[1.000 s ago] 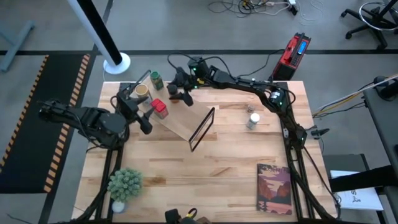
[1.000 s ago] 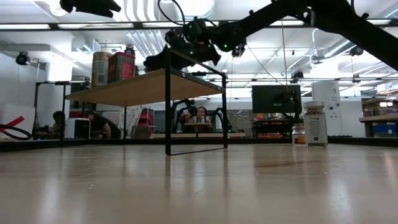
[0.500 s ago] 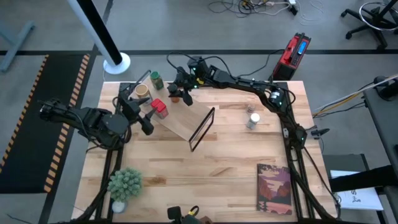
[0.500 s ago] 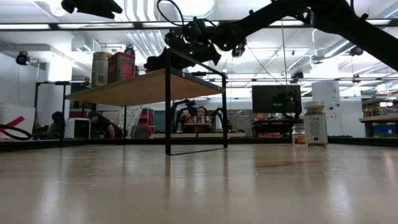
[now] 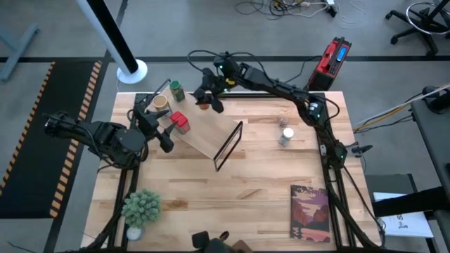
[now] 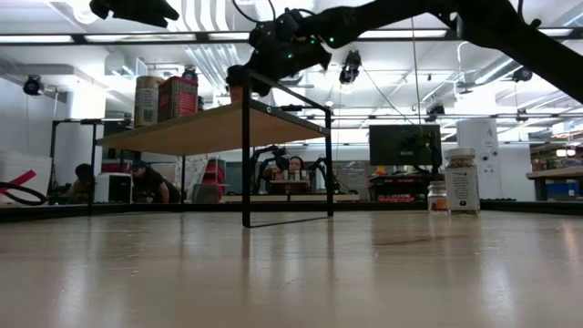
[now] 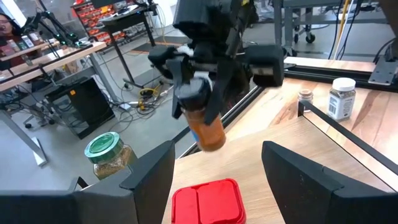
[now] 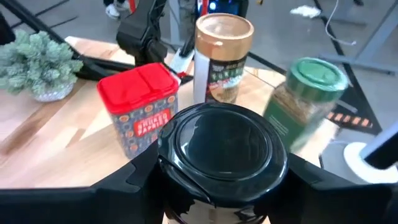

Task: Shelf spices
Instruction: Remove the black seasoning bottle from the shelf

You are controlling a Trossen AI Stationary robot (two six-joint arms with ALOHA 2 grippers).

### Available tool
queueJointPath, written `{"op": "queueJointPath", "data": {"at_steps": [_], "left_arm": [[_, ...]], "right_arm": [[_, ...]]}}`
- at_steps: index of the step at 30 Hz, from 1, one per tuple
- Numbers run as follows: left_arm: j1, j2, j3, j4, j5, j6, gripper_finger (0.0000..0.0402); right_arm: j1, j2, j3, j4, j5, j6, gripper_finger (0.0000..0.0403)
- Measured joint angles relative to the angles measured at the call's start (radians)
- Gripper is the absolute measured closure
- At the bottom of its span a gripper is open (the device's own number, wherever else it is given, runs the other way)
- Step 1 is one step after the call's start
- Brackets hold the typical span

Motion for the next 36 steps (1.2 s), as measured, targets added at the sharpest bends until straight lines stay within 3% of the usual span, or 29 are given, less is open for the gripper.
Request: {"op": "queueJointPath", "data": {"at_steps": [5, 12, 26, 36], "left_arm": [[0.000, -0.001, 0.000, 0.000, 0.000, 0.006, 0.0171], [0.000, 0.000, 0.000, 0.000, 0.000, 0.006, 0.0171], [0.000, 0.005, 0.000, -0.045, 0.001, -0.015, 0.0171], [0.000, 0.006, 0.000, -0.046, 0.010, -0.024, 0.0171]], "right_arm": [[-0.016, 0.000, 0.082, -0.218, 0.004, -0.073, 0.0221], [-0.036, -0.050, 0.086, -0.403, 0.007, -0.135, 0.0222], [-0.101, -0.069, 0.085, -0.680, 0.008, -0.160, 0.0222], [-0.127, -0.069, 0.057, -0.741, 0.002, -0.152, 0.0222]]}}
